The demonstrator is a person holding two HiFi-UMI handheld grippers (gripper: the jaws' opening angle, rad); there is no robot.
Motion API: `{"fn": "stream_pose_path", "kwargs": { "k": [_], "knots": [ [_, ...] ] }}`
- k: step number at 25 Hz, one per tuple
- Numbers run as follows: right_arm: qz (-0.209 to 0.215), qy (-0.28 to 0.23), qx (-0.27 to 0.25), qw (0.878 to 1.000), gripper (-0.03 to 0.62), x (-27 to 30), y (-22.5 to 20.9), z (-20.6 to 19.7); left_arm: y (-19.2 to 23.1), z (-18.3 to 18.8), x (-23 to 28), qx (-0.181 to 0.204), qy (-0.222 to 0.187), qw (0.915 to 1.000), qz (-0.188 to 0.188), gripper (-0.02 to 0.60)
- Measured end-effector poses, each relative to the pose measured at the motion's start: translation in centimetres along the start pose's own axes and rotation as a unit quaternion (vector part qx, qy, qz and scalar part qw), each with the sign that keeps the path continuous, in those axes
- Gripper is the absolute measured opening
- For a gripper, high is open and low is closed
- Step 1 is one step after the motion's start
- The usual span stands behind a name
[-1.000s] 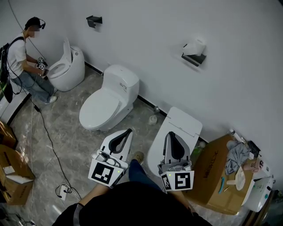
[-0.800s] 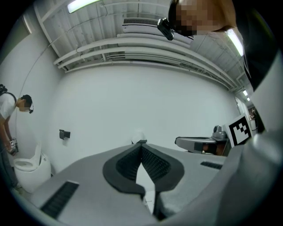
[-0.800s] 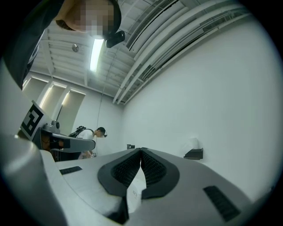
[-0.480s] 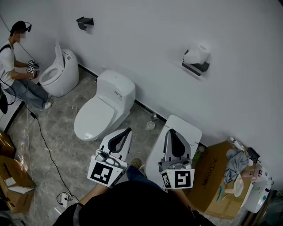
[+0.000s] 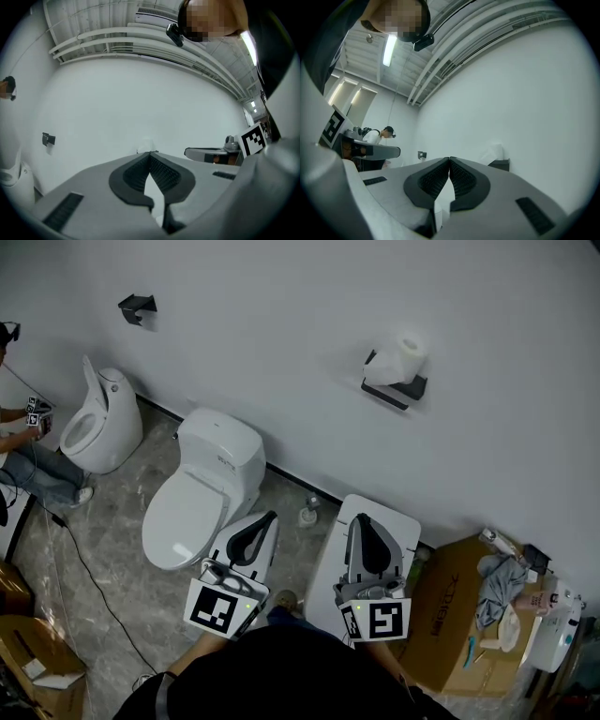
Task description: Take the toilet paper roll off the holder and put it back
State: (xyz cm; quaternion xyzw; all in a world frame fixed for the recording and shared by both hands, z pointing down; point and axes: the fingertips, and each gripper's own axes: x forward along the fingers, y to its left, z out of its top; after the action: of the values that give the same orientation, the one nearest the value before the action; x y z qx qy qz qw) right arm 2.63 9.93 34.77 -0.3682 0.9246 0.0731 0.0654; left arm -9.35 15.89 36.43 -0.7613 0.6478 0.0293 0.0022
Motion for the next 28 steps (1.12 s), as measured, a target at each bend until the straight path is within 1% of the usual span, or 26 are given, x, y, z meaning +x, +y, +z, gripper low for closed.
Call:
{"fn": "stream_pose_path", "kwargs": {
  "k": [2,4,9,10,13,15,17,20,24,28],
  "knots": [
    [-0.01,0.0,-0.001,1.0,0.023,0.8,-1.1,-0.3,0.2,-0.3,1.5,0.0,0.005,1.0,-0.009,0.006],
    [-0.017,0.0,-0.003,1.0,0.023,1.5,-1.9,-0.4,0.3,-0.1,2.9,0.001,-0.001,0.9998,-0.021,0.006],
    [-0.038,0.001,-0.007,0.999,0.023,1.8,-3.7,-0.7,-0.4,2.2,5.7,0.0,-0.075,0.9957,-0.055,0.006],
    [-0.044,0.001,-0.004,0.999,0.023,1.7,-4.0,-0.7,-0.6,2.2,6.0,-0.001,-0.076,0.9953,-0.06,0.006],
    [-0.061,0.002,-0.001,0.998,0.023,1.5,-5.1,-0.8,-0.7,1.1,6.9,-0.003,-0.036,0.9974,-0.063,0.006],
    [-0.069,0.002,-0.002,0.998,0.023,1.6,-5.7,-0.8,-0.5,0.5,7.4,0.002,-0.024,0.9977,-0.064,0.006],
    [-0.072,0.007,-0.005,0.997,0.023,1.5,-6.0,-1.0,-0.7,0.6,8.0,0.002,-0.032,0.9969,-0.072,0.006],
    [-0.076,0.001,-0.013,0.997,0.023,1.6,-6.5,-0.8,-0.8,0.4,8.9,-0.002,-0.022,0.997,-0.074,0.006],
    [-0.082,0.017,-0.018,0.996,0.023,1.9,-7.3,-1.2,-0.9,0.5,10.1,0.003,-0.026,0.9956,-0.09,0.006],
    [-0.097,-0.006,-0.016,0.995,0.023,3.0,-8.1,-0.7,-0.4,0.3,11.5,0.0,-0.026,0.9951,-0.095,0.006]
  ]
}}
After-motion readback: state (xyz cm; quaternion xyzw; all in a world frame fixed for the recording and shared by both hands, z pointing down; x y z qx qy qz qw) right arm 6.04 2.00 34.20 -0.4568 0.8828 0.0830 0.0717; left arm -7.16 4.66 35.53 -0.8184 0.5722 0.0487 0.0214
